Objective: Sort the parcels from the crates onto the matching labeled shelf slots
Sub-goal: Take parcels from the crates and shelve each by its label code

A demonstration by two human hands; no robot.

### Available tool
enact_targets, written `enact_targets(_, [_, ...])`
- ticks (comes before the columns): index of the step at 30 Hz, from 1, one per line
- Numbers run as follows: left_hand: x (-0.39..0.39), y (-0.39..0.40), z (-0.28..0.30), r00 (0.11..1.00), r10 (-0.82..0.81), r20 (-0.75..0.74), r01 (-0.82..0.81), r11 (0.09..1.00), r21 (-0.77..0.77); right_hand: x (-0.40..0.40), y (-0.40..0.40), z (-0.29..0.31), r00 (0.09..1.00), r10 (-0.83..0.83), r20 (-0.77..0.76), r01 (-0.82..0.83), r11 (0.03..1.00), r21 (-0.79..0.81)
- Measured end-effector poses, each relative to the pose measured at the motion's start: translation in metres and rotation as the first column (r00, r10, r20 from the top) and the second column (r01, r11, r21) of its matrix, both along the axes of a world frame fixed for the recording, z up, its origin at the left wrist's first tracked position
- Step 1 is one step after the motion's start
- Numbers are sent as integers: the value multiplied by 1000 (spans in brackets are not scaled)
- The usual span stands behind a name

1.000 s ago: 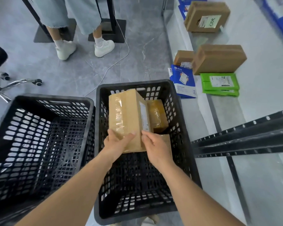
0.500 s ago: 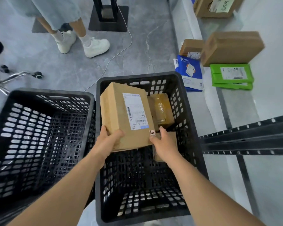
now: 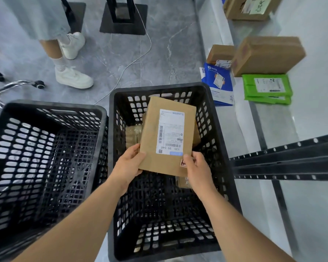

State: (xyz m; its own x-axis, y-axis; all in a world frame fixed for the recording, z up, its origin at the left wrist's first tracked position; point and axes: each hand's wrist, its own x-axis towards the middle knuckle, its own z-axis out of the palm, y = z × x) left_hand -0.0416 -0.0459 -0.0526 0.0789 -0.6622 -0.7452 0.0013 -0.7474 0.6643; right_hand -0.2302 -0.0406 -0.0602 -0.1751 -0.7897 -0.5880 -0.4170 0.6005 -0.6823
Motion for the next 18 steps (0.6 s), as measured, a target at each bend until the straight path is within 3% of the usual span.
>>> enact_targets(7, [1,-7,-5,981,82,176,-107,985,136,3,-2,-6,999,-3,-35,5,999,50])
enact_targets(11, [5,-13,-1,979,122,160,-153,969,193,-6,-16,4,988,-94,-124,83,992,-90])
enact_targets(15, [10,-28,2,968,117,220,-144,983,111,-19,-43,11,954,71,-292,-136,968,-209])
enact_targets(18, [14,-38,2,962,191,193,-203,978,42,-26,-61,17,932,189,-310,-253,951,-179])
